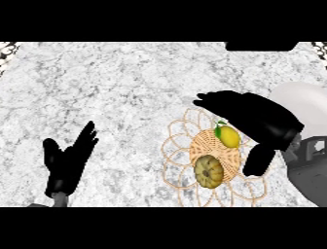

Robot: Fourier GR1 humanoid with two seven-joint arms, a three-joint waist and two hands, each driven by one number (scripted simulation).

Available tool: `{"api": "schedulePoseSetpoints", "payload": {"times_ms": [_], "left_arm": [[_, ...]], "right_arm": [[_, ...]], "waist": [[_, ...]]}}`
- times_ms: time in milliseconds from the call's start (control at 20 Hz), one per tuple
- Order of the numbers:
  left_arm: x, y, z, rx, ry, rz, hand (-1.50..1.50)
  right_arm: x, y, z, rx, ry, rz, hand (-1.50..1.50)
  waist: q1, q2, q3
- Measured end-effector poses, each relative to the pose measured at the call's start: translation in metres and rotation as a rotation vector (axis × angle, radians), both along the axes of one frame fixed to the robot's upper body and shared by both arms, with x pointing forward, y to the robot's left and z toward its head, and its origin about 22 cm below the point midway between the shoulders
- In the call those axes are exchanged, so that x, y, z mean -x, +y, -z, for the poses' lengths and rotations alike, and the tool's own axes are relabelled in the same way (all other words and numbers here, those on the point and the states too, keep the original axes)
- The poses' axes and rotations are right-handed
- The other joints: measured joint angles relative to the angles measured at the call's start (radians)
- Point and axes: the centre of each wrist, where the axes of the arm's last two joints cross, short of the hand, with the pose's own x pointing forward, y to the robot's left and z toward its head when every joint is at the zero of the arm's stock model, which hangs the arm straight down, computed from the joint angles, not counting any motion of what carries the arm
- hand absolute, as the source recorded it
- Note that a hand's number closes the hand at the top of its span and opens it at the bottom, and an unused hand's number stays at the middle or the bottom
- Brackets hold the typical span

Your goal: Pick the squash from the placemat and place it in the plate

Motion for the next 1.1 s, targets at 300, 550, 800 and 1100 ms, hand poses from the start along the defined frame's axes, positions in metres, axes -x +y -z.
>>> {"api": "schedulePoseSetpoints", "payload": {"times_ms": [300,550,800,1100], "left_arm": [[-0.003,-0.001,-0.001,-0.002,0.005,-0.001,0.00],[-0.007,0.006,0.003,0.003,0.003,-0.008,0.00],[-0.009,0.005,0.002,-0.002,-0.001,-0.003,0.00],[-0.005,0.006,0.004,0.000,-0.002,0.005,0.00]], "right_arm": [[0.021,0.021,0.019,0.075,-0.016,0.023,-1.50],[0.033,0.028,0.042,0.139,0.030,0.041,-1.50],[0.040,0.032,0.057,0.157,0.072,0.045,-1.50],[0.047,0.039,0.072,0.182,0.050,0.050,-1.50]], "waist": [[0.000,0.001,0.000],[-0.001,0.002,0.000],[-0.001,0.003,0.001],[0.000,0.003,0.001]]}}
